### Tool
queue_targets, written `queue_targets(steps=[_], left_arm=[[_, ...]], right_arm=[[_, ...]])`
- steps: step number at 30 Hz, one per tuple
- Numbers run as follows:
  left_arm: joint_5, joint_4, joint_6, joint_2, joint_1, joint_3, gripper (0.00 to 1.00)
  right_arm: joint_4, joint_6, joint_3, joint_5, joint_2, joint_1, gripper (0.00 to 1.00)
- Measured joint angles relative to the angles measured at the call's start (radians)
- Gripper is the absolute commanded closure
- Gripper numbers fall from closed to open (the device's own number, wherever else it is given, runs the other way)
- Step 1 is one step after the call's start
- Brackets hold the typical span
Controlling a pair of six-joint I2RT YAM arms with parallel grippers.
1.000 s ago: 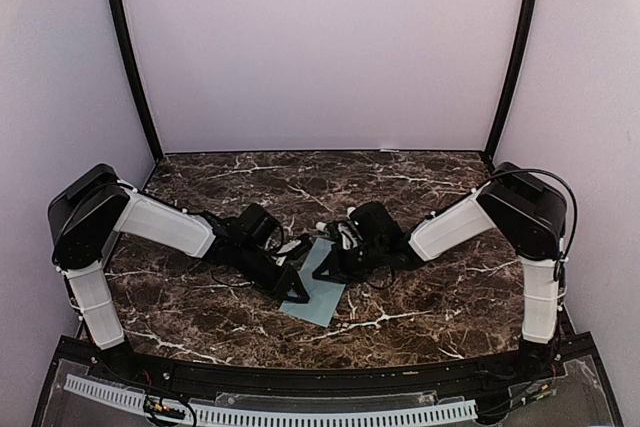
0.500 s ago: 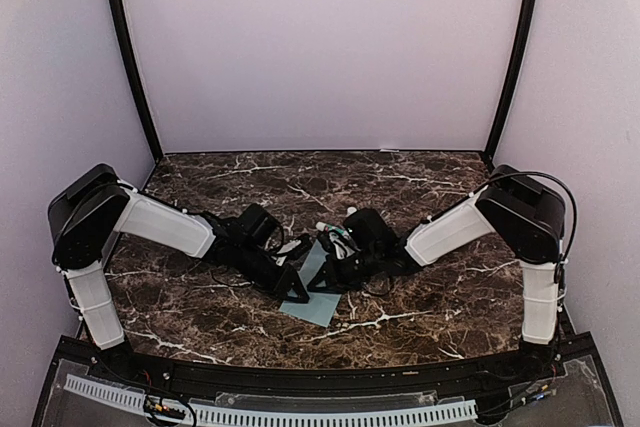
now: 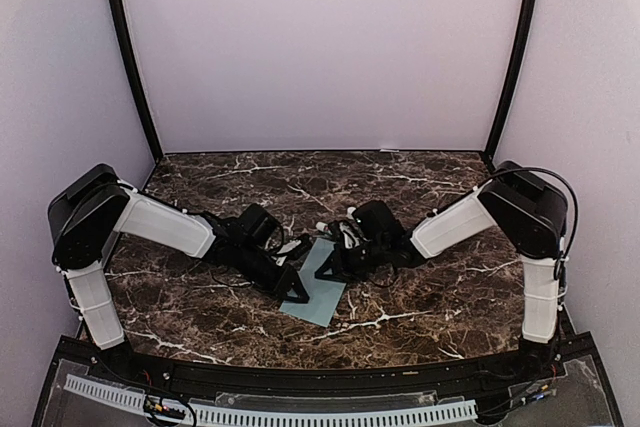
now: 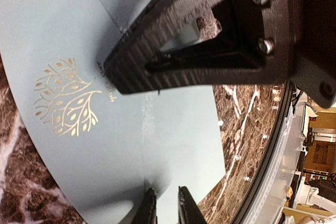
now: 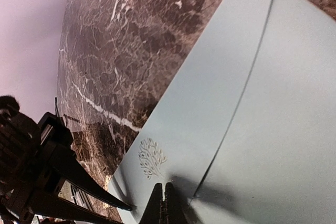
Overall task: Place the letter into the envelope and seal it
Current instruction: Seal the envelope flap on the envelope.
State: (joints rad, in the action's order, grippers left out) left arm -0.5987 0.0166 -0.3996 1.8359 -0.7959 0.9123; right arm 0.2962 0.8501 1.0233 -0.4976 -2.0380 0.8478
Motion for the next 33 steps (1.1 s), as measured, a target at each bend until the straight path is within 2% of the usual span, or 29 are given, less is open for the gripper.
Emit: queue_targets(steps=[12,33], left_arm=[[0.001,0.0,0.0,0.0,0.0,0.0,0.86],[0.002,0.0,0.003,0.0,0.0,0.0,0.86]], right_arm=[[-0.034,-0.043,0.037,0.025,-0.01,-0.049,1.0],[-0.037,-0.029,0.009,0.021,0.01,0.067,1.0]])
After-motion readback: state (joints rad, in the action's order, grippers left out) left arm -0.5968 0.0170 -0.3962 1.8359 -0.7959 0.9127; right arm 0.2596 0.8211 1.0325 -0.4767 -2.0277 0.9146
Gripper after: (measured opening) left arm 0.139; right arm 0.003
